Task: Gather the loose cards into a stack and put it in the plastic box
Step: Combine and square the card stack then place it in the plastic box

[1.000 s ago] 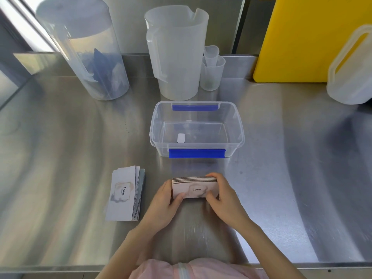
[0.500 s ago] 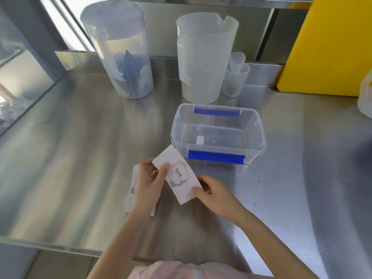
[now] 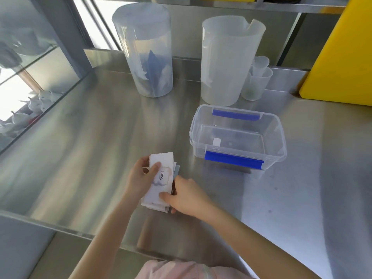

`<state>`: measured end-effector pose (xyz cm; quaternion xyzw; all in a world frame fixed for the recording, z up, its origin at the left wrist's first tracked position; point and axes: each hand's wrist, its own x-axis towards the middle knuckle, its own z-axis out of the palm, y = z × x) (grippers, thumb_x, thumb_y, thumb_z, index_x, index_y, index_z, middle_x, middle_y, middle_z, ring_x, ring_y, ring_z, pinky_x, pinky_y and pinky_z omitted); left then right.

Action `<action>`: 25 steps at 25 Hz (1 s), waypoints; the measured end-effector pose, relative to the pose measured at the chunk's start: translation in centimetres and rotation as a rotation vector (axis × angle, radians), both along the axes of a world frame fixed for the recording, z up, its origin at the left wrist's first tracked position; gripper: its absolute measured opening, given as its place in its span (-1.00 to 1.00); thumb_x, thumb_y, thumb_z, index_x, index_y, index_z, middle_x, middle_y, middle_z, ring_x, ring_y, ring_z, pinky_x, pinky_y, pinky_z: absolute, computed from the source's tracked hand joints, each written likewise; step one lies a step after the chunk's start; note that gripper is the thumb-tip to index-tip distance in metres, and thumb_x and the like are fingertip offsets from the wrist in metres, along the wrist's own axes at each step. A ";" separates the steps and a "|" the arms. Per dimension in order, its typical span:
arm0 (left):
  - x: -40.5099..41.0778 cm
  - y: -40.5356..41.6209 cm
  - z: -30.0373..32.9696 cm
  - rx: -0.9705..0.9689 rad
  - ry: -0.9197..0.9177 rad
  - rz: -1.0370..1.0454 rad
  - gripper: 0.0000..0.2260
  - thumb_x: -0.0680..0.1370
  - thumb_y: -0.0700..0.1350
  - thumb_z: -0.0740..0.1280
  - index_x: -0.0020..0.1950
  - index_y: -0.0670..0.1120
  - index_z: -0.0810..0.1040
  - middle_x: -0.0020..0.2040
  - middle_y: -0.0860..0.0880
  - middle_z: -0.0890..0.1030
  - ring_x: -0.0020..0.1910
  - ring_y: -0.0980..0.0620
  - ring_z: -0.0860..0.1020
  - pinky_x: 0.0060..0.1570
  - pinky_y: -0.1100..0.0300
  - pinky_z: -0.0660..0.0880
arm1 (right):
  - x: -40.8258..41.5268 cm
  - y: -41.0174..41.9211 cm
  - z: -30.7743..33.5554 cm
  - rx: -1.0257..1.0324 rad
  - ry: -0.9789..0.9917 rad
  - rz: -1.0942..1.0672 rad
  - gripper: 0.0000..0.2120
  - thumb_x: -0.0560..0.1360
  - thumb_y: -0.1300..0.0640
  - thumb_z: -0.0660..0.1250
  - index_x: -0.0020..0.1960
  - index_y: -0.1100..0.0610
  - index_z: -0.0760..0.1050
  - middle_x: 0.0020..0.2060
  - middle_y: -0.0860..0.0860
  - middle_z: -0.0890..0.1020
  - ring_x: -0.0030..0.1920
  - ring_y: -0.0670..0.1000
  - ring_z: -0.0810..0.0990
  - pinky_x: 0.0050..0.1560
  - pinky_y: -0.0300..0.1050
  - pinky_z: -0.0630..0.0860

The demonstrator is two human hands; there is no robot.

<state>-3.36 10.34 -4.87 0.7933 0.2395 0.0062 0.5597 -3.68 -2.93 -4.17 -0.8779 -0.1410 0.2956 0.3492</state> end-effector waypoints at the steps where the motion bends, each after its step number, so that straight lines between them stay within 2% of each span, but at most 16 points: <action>1: 0.0 0.1 -0.3 0.027 0.007 -0.009 -0.70 0.50 -0.12 0.27 0.21 -0.18 0.44 0.02 -0.11 0.53 -0.21 0.07 0.48 -0.20 0.23 0.42 | 0.0 0.2 -0.1 -0.035 -0.004 0.014 -0.61 0.43 -0.05 0.24 0.09 0.22 0.38 -0.01 0.21 0.64 -0.04 0.25 0.62 0.01 0.10 0.56; 2: -0.1 0.2 -0.6 0.054 0.014 -0.010 -0.69 0.49 -0.10 0.29 0.20 -0.17 0.45 0.03 -0.11 0.52 -0.18 0.07 0.48 -0.17 0.21 0.42 | -0.1 0.3 -0.2 -0.069 -0.003 0.023 -0.60 0.44 -0.05 0.23 0.12 0.23 0.37 0.01 0.22 0.63 0.00 0.25 0.60 0.00 0.08 0.55; 4: -0.1 0.4 -1.2 0.104 0.023 0.007 -0.66 0.46 -0.05 0.32 0.20 -0.13 0.47 0.07 -0.07 0.47 0.02 -0.05 0.49 0.02 0.10 0.43 | -0.1 0.4 -0.3 -0.093 0.020 0.007 -0.55 0.45 -0.07 0.25 0.18 0.23 0.31 0.07 0.22 0.58 0.07 0.25 0.55 0.01 0.07 0.49; 5: 0.0 0.4 -1.4 0.124 0.037 0.019 -0.65 0.46 -0.06 0.33 0.22 -0.12 0.46 0.08 -0.05 0.43 0.13 -0.10 0.45 0.13 0.06 0.39 | 0.0 0.3 -0.4 -0.080 0.044 -0.015 -0.51 0.44 -0.07 0.27 0.21 0.23 0.28 0.11 0.20 0.56 0.11 0.24 0.53 0.04 0.06 0.48; 7: 0.0 0.6 -1.8 0.139 0.072 0.035 -0.64 0.48 -0.06 0.32 0.25 -0.12 0.44 0.14 -0.07 0.40 0.22 -0.12 0.41 0.22 0.02 0.36 | 0.4 0.2 -0.7 -0.035 0.094 -0.058 -0.43 0.42 -0.08 0.31 0.27 0.22 0.24 0.21 0.17 0.49 0.20 0.19 0.48 0.10 0.01 0.44; 10: 0.3 1.2 -2.3 0.075 0.161 0.027 -0.58 0.47 0.01 0.31 0.27 -0.13 0.41 0.26 -0.14 0.47 0.18 -0.13 0.50 0.22 -0.02 0.44 | 1.0 -0.1 -0.9 0.085 0.192 -0.141 -0.42 0.42 -0.10 0.31 0.30 0.20 0.27 0.26 0.13 0.45 0.27 0.13 0.42 0.20 -0.04 0.39; 12: 0.4 1.3 -2.2 0.037 0.232 0.002 -0.57 0.48 0.07 0.27 0.24 -0.17 0.42 0.17 -0.13 0.54 0.10 -0.13 0.55 0.08 0.01 0.50 | 1.4 -0.2 -1.1 0.180 0.253 -0.219 -0.50 0.43 -0.09 0.32 0.25 0.18 0.36 0.23 0.11 0.51 0.24 0.10 0.47 0.22 -0.05 0.40; 14: 0.4 1.3 -1.8 0.018 0.301 -0.072 -0.60 0.50 0.10 0.22 0.09 -0.22 0.51 -0.03 -0.14 0.58 -0.11 -0.10 0.56 -0.18 0.14 0.46 | 1.8 -0.2 -1.3 0.260 0.301 -0.252 -0.65 0.43 -0.02 0.34 0.16 0.10 0.45 0.12 0.05 0.59 0.08 0.03 0.55 0.13 -0.10 0.46; 15: 0.5 1.4 -1.6 -0.008 0.328 -0.108 -0.60 0.51 0.10 0.20 0.02 -0.24 0.53 -0.10 -0.16 0.59 -0.18 -0.09 0.54 -0.23 0.16 0.42 | 1.9 -0.2 -1.5 0.298 0.331 -0.251 -0.75 0.44 0.03 0.34 0.10 0.04 0.48 0.02 0.01 0.61 -0.04 -0.03 0.56 0.02 -0.15 0.48; 16: 0.6 1.6 -1.5 -0.041 0.351 -0.141 -0.58 0.51 0.11 0.20 0.00 -0.26 0.54 -0.10 -0.19 0.60 -0.19 -0.10 0.54 -0.19 0.14 0.42 | 2.1 -0.1 -1.5 0.331 0.356 -0.249 -0.81 0.45 0.07 0.34 0.06 0.01 0.48 -0.05 -0.01 0.60 -0.14 -0.08 0.54 -0.08 -0.21 0.46; 17: 0.7 1.8 -1.4 -0.069 0.373 -0.171 -0.56 0.51 0.11 0.20 0.02 -0.27 0.54 -0.06 -0.23 0.61 -0.14 -0.13 0.55 -0.11 0.10 0.45 | 2.1 -0.2 -1.7 0.353 0.375 -0.250 -0.80 0.45 0.10 0.34 0.06 0.02 0.49 -0.07 -0.01 0.60 -0.15 -0.09 0.52 -0.10 -0.23 0.43; 20: 1.1 2.5 -1.2 -0.100 0.423 -0.263 -0.58 0.52 0.09 0.20 0.10 -0.24 0.53 0.06 -0.21 0.64 0.05 -0.17 0.59 0.11 0.03 0.49 | 2.1 -0.6 -2.1 0.387 0.407 -0.263 -0.65 0.44 0.15 0.36 0.21 0.16 0.47 0.14 0.07 0.61 0.05 -0.02 0.54 0.10 -0.17 0.45; 22: 1.3 2.6 -1.0 -0.143 0.417 -0.322 -0.60 0.51 0.07 0.22 0.12 -0.24 0.54 0.05 -0.18 0.64 -0.01 -0.11 0.60 0.06 0.12 0.49 | 1.9 -0.9 -2.6 0.427 0.416 -0.285 -0.63 0.43 0.17 0.37 0.22 0.17 0.47 0.20 0.09 0.59 0.16 0.03 0.55 0.27 -0.08 0.45; 25: 1.6 2.7 -1.0 -0.222 0.422 -0.391 -0.58 0.42 0.10 0.29 0.05 -0.22 0.58 -0.09 -0.11 0.66 -0.13 -0.02 0.59 -0.01 0.20 0.44 | 1.9 -1.4 -3.0 0.457 0.413 -0.294 -0.64 0.42 0.20 0.38 0.21 0.17 0.48 0.20 0.09 0.59 0.21 0.05 0.54 0.34 0.00 0.41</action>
